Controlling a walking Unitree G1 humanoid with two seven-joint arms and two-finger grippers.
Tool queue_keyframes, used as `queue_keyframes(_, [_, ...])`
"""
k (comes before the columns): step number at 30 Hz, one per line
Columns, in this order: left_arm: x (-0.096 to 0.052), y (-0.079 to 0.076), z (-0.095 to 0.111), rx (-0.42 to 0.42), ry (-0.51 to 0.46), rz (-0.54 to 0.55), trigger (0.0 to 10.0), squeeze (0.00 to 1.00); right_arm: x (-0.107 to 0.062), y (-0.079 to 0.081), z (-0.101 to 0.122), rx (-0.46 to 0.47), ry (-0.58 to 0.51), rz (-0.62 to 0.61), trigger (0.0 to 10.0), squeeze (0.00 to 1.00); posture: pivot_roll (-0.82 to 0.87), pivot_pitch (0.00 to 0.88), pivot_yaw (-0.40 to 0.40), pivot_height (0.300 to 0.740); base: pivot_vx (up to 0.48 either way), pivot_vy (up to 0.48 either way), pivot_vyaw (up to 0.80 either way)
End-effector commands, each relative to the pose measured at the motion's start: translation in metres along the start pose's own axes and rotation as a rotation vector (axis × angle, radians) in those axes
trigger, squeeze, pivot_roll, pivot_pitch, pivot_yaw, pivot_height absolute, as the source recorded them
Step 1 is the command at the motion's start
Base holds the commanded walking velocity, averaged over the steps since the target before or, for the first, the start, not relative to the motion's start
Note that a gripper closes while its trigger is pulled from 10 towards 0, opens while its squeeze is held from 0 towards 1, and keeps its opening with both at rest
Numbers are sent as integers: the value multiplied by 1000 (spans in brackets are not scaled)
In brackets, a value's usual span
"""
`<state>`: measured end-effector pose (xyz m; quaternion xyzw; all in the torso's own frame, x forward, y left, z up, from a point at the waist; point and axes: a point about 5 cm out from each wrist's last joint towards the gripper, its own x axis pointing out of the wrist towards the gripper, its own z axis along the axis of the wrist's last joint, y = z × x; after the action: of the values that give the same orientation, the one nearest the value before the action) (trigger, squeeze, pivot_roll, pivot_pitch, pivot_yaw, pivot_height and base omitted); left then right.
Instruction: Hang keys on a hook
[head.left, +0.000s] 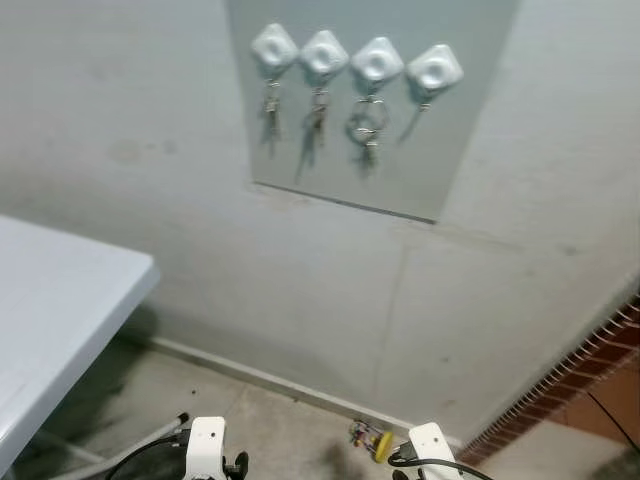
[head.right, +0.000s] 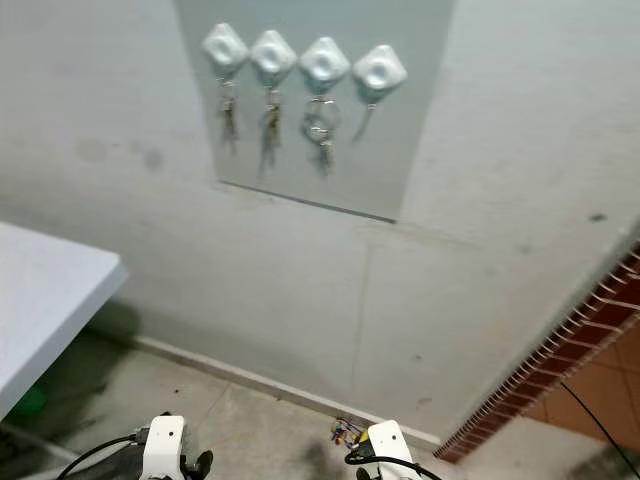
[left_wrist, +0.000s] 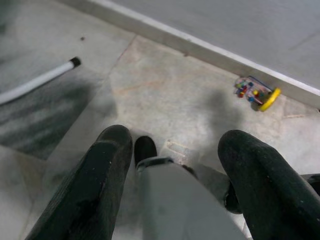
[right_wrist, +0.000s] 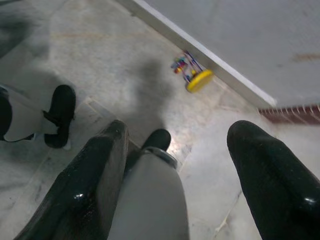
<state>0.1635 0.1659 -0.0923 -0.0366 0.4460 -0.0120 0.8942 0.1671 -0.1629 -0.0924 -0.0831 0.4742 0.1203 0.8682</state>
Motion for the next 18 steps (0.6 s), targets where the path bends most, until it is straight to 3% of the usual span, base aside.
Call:
queue_keyframes(1, [0, 2, -1, 4, 12, 11, 10000, 0, 0, -1, 0, -4, 1, -4, 10000, 0, -105, 0, 1, 740, 0, 0, 800])
queue_keyframes(18, [0, 2, -2, -15, 16, 10, 10000, 0, 0, -1, 1, 8, 2, 1, 10000, 0, -99, 0, -4, 740, 0, 0, 800])
